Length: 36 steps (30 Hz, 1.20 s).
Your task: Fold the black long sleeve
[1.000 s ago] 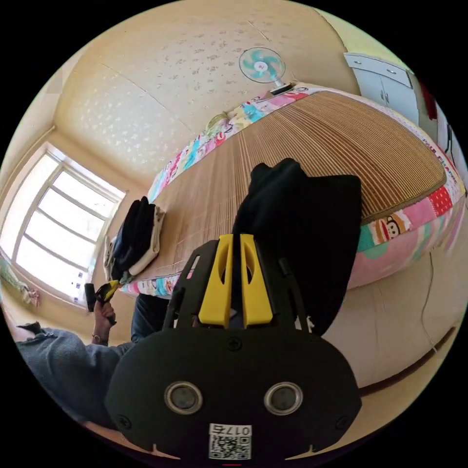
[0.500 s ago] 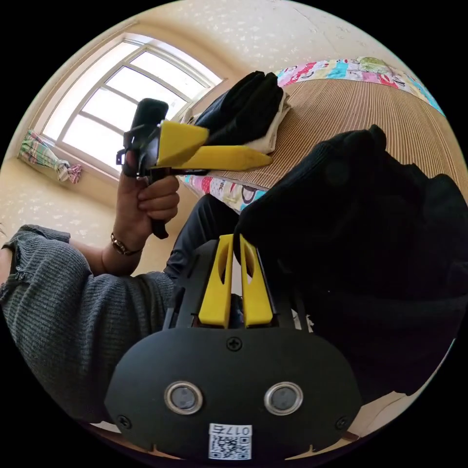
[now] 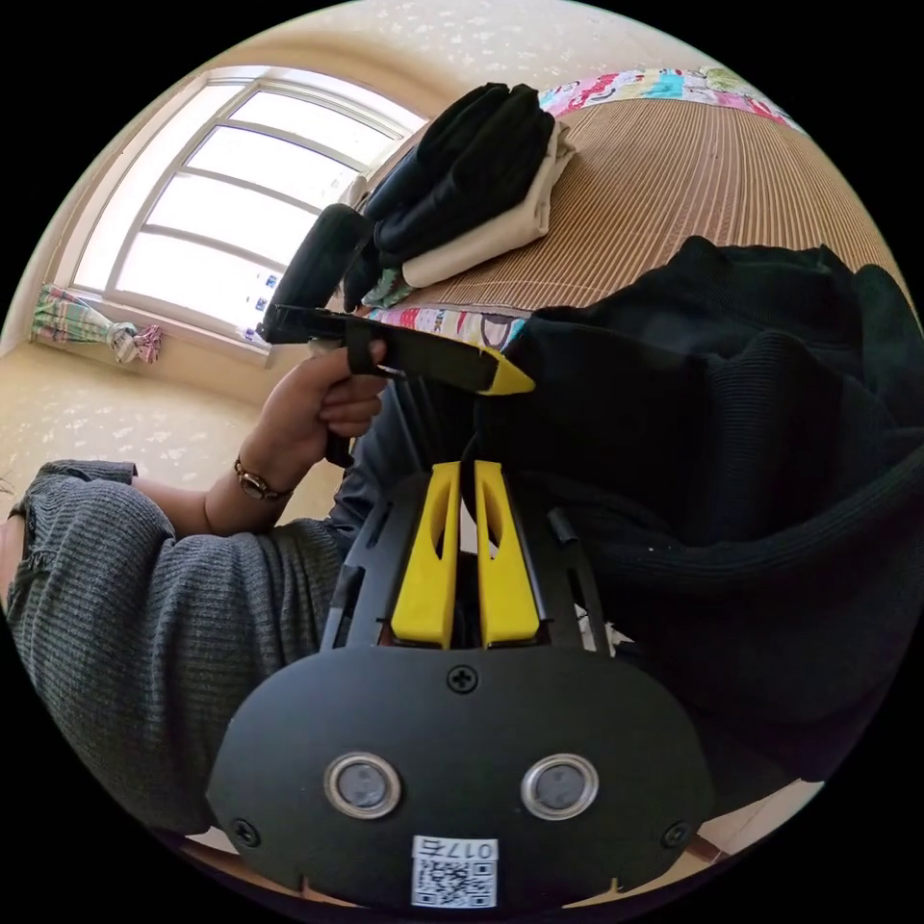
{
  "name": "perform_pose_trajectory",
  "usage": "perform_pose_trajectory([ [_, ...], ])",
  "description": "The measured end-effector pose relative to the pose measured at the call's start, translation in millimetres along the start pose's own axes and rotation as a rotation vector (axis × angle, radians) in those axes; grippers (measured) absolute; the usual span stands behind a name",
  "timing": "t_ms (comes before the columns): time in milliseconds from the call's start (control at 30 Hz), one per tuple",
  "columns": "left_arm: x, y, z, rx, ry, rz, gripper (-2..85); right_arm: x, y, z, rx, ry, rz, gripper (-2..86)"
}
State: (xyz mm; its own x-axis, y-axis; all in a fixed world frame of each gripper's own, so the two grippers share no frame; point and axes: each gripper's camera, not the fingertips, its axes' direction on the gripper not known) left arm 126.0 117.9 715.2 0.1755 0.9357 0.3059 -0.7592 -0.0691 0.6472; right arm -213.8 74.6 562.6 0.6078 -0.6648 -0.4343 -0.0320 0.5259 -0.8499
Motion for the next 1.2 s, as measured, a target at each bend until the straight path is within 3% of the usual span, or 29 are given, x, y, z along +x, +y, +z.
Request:
perform_pose_trajectory([
  [133, -1.5, 3.1, -13.9, 0.083, 0.05, -0.009, 5.7, 8.3, -8.5, 8.0, -0.018, -0.058, 0.004, 1.3],
  [200, -2.6, 5.9, -19.4, 0.124, 0.067, -0.024, 6.5, 15.2, -12.4, 13.9, 0.019, -0.327, -0.014, 0.8],
  [267, -6.0, 7.3, -28.3, 0.176, 0.112, -0.03, 7.3, 17.2, -13.2, 23.8, 0.049, -0.417, 0.0, 0.5],
  [400, -13.0, 2.0, -40.8, 0.21, 0.113, -0.036, 10.0, -2.9, -14.7, 49.1, 0.004, -0.213, -0.017, 0.3],
  [567, -56.0, -18.6, -27.7, 0.15, 0.124, -0.184, 26.1, -9.2, -16.6, 53.8, 0.011, -0.129, -0.033, 0.3],
  [700, -87.6, -28.8, -10.1, 0.108, 0.249, -0.246, 23.7, 1.4, -15.4, 42.0, 0.043, -0.1, 0.003, 0.2],
  [800, -96.2, -25.6, -14.5, 0.088, 0.168, -0.264, 10.7, 5.0, -9.1, 27.3, 0.083, -0.062, 0.014, 0.2],
  [867, -97.7, -16.5, -18.2, 0.076, 0.281, -0.181, 4.0, 7.5, -2.9, 16.7, 0.118, -0.048, 0.027, 0.2],
  [933, -95.3, -9.2, -22.4, 0.068, 0.422, -0.092, 3.0, 9.2, 5.5, 3.4, 0.165, -0.045, 0.026, 0.2],
  [1067, -78.5, 14.9, -83.0, 0.26, 0.796, 0.258, 1.1, 2.0, 34.2, -48.6, 0.378, -0.115, -0.043, 0.4],
  [1200, -48.5, 34.4, -160.0, 0.381, 0.925, 0.62, 0.1, -26.8, 65.7, -103.9, 0.617, -0.146, -0.176, 0.5],
])
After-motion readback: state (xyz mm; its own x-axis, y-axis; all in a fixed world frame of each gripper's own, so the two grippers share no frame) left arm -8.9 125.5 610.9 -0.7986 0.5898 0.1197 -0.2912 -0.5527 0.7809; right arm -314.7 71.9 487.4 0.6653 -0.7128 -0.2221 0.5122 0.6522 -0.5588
